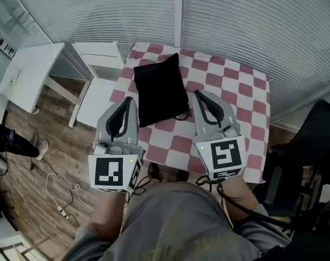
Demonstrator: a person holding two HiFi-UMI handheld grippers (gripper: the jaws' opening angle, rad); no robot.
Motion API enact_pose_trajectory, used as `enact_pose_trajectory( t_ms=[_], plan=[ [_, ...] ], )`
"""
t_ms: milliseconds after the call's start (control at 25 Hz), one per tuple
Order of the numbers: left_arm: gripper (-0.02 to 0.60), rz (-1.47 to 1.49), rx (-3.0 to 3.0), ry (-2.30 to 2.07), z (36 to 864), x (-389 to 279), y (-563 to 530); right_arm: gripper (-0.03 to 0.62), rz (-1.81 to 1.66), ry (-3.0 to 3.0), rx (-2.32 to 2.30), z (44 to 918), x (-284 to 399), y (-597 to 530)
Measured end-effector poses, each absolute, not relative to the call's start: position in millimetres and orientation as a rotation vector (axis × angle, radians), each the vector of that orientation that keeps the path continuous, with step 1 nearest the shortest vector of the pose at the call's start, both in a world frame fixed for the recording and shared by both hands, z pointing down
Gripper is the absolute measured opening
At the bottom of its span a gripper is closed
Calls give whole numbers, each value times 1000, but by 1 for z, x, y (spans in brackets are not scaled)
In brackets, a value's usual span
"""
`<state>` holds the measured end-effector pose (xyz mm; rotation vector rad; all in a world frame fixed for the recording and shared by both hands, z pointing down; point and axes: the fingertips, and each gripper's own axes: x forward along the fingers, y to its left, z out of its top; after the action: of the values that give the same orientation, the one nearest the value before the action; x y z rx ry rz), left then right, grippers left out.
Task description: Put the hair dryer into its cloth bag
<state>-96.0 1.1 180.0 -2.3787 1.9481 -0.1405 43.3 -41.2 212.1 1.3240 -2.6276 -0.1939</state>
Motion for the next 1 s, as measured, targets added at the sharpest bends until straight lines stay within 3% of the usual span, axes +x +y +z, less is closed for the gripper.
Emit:
enact_pose_trajectory(
  t_ms=[1000],
  plan=[
    [0,-64,-2485,1771,176,-100,-20,25,-225,-2536,1562,202,41,-41]
  ],
)
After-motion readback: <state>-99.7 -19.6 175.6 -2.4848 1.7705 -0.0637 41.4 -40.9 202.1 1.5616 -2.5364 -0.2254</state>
